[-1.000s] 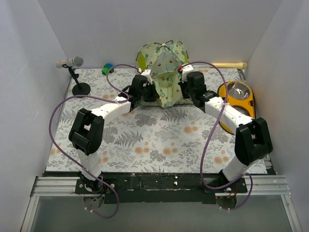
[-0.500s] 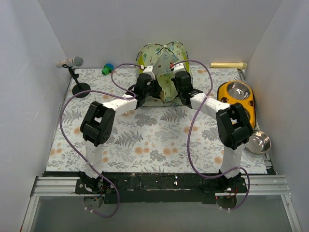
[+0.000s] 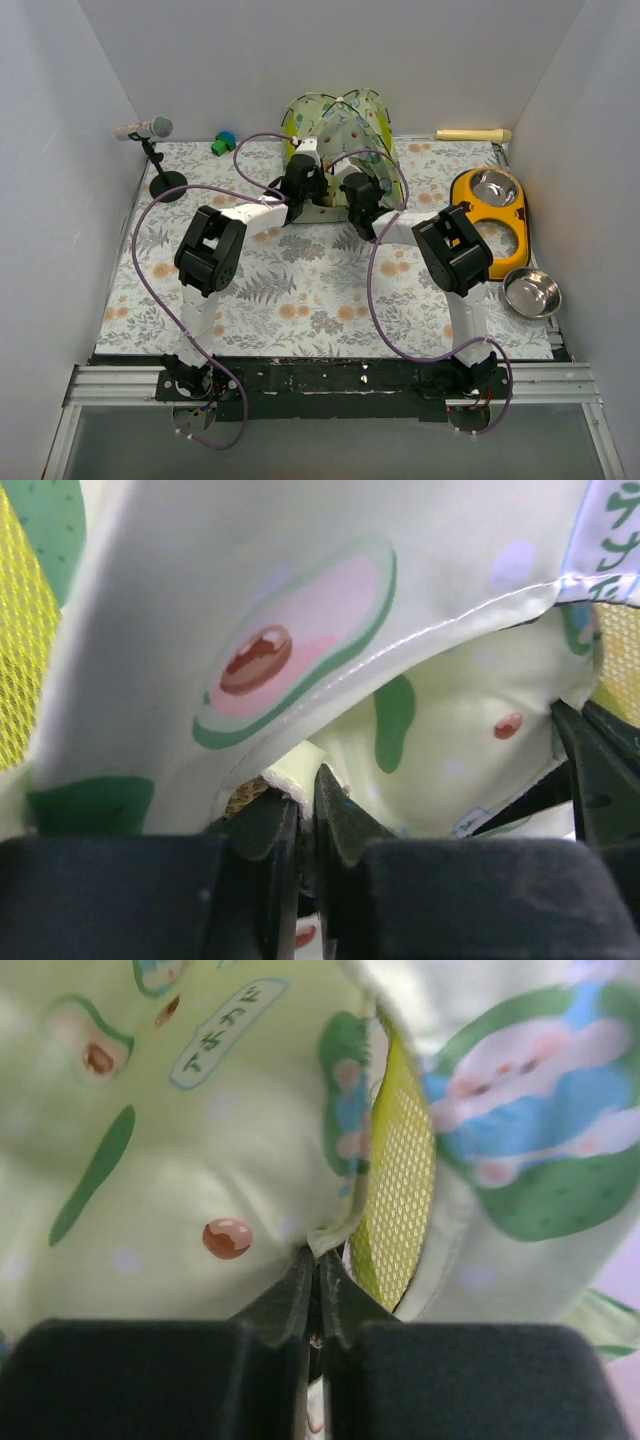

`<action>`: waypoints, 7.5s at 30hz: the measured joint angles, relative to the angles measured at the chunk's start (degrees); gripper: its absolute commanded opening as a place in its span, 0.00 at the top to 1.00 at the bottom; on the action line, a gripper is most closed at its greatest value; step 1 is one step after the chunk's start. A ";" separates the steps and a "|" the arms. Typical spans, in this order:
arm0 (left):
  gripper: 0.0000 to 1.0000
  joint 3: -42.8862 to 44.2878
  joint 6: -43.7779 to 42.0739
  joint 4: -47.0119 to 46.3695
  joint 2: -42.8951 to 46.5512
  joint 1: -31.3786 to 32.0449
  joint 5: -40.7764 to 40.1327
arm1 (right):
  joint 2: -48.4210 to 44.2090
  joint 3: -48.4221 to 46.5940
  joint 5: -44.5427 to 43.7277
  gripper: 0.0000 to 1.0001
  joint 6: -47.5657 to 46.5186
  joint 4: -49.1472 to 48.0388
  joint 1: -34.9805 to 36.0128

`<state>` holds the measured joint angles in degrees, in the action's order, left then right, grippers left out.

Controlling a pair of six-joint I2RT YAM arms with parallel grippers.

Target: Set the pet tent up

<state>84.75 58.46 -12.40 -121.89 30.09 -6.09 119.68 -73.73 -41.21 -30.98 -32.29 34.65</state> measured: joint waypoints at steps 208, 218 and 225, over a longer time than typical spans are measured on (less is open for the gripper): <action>0.02 31.28 -19.06 74.20 12.15 -23.54 34.56 | -41.55 -7.17 50.53 0.12 3.10 73.64 -31.95; 0.02 10.01 -20.35 66.60 24.37 -22.84 25.40 | -50.45 7.06 62.79 0.11 18.60 62.69 -28.63; 0.02 -3.98 -20.28 62.77 36.13 -19.85 22.71 | -55.19 19.65 60.83 0.10 21.75 62.10 -26.23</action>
